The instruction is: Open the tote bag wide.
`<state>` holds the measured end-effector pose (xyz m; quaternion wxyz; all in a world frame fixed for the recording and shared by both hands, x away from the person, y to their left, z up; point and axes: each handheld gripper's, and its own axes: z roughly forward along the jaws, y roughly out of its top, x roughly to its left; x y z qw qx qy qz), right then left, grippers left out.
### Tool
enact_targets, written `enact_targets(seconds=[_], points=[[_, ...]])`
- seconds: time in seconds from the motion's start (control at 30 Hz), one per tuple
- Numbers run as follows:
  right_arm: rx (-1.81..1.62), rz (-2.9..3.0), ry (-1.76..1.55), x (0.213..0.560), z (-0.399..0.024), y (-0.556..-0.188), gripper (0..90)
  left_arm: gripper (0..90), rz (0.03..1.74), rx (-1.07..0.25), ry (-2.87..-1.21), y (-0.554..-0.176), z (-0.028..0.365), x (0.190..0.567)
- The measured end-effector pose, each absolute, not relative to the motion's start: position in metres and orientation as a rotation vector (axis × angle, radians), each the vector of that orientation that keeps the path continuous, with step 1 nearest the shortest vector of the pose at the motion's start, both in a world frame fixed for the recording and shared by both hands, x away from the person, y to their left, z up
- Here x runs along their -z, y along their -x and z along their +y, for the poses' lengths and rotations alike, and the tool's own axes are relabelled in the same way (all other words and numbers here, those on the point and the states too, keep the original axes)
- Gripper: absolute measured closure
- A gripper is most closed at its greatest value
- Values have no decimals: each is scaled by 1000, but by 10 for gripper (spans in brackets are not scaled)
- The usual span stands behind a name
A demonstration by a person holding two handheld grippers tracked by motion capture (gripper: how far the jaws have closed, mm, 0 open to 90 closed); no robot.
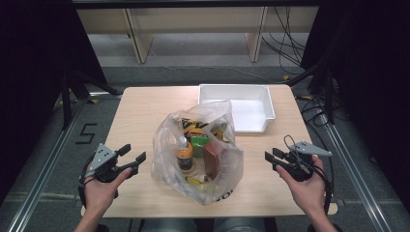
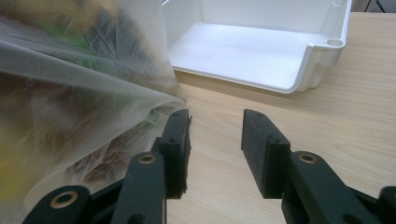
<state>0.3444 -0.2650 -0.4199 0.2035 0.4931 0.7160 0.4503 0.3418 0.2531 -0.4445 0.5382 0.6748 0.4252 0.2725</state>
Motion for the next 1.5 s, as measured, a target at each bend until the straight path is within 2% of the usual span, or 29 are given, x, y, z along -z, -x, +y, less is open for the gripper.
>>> enact_targets(seconds=[0.23, 0.4, 0.43, 0.63, 0.87, 1.2, 1.27, 1.3, 1.33, 1.37, 1.4, 1.43, 1.47, 1.5], points=[[-1292, 2013, -1290, 405, -261, -341, 605, 309, 971, -638, -1551, -337, 250, 424], [-1373, 1994, -1213, 374, -239, -334, 596, 306, 864, -625, -1512, -327, 238, 385], [-1416, 2004, -1159, 359, -229, -329, 590, 292, 831, -622, -1520, -325, 235, 378], [-1476, 2046, -972, 331, -203, -323, 567, 254, 717, -585, -1607, -318, 207, 354], [-1500, 2136, -863, 321, -165, -327, 552, 250, 667, -615, -1727, -321, 177, 354], [-1457, 2251, -857, 328, -128, -350, 583, 399, 664, -632, -1883, -339, 149, 362], [-1439, 2272, -914, 331, -124, -354, 639, 457, 668, -639, -1893, -343, 148, 363], [-1410, 2301, -903, 332, -123, -358, 732, 525, 669, -640, -1904, -345, 147, 363], [-1410, 2301, -903, 332, -123, -358, 732, 525, 670, -641, -1910, -346, 147, 363], [-1413, 2292, -925, 332, -122, -358, 768, 564, 667, -643, -1918, -347, 148, 363], [-1406, 2307, -930, 332, -123, -359, 826, 614, 671, -641, -1920, -348, 149, 363], [-1394, 2301, -971, 330, -125, -358, 894, 702, 678, -634, -1916, -349, 150, 362], [-1394, 2301, -971, 330, -125, -358, 894, 702, 687, -628, -1907, -350, 151, 362], [-1391, 2303, -941, 330, -128, -360, 900, 741, 695, -623, -1894, -351, 154, 362]])
